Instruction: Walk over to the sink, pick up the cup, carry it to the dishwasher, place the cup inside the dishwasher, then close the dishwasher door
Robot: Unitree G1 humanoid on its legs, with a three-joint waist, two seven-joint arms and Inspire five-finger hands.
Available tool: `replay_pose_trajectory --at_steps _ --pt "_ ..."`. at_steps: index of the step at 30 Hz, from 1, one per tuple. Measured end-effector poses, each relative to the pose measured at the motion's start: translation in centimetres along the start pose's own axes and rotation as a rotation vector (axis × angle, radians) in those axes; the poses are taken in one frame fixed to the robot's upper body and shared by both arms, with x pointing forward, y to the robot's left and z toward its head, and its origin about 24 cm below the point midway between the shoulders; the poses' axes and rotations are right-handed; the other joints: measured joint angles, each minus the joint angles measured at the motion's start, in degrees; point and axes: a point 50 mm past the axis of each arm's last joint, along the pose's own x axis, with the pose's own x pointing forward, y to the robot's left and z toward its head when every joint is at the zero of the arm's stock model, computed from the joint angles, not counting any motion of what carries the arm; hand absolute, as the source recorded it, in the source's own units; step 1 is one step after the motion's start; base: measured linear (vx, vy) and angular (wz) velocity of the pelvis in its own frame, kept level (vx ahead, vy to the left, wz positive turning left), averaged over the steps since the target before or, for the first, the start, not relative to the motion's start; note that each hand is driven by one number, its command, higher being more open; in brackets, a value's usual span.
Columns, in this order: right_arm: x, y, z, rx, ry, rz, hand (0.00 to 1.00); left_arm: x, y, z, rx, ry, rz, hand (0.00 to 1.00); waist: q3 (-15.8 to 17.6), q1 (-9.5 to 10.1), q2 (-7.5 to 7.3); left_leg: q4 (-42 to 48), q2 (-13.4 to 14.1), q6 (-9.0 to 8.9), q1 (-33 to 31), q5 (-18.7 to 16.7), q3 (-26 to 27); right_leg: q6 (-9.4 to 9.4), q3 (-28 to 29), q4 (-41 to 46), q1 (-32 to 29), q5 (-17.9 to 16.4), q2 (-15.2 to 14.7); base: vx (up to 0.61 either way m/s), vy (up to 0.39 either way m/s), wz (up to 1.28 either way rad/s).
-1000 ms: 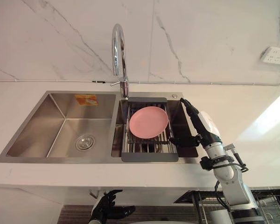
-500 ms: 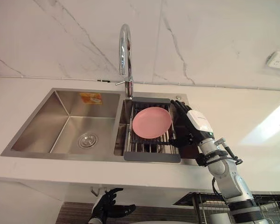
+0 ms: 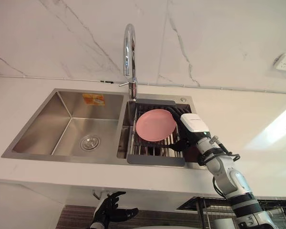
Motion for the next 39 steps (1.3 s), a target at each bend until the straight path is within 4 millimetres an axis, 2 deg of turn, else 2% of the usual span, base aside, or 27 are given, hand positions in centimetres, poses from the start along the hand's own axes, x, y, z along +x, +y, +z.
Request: replay_pose_trajectory --at_steps 7,19,32,39 --pt "1.2 0.6 0.5 -0.165 -0.018 0.039 1.0 0.2 0.1 0.3 0.0 -0.011 -0.005 1.0 0.32 0.37 -0.5 -0.01 -0.01 0.01 -0.12 0.15 -0.06 -0.01 -0.33 -0.03 0.02 0.0 -0.03 -0.02 -0.008 0.02" --pt "2.0 1.3 0.4 -0.365 -0.005 0.031 1.0 0.3 0.0 0.7 0.003 -0.023 -0.016 1.0 0.48 1.34 -0.68 -0.11 -0.09 0.04 -0.26 0.27 -0.29 -0.01 -0.54 -0.01 0.0 0.01 -0.11 0.0 -0.001 0.0" --pt "2.0 1.5 -0.3 -0.395 0.034 -0.005 1.0 0.4 0.0 0.8 0.001 -0.027 -0.017 1.0 0.7 1.55 -0.63 -0.28 -0.13 0.05 -0.27 0.35 -0.34 -0.02 -0.57 0.02 0.01 0.01 -0.13 0.0 0.0 0.0" --pt "3.0 1.5 -0.3 -0.372 0.066 -0.002 1.0 0.4 0.0 0.9 -0.008 -0.034 -0.016 1.0 1.05 1.67 -0.68 -0.28 -0.13 0.07 -0.3 0.48 -0.65 -0.02 -0.87 0.03 0.1 0.01 -0.14 0.0 0.0 0.01"
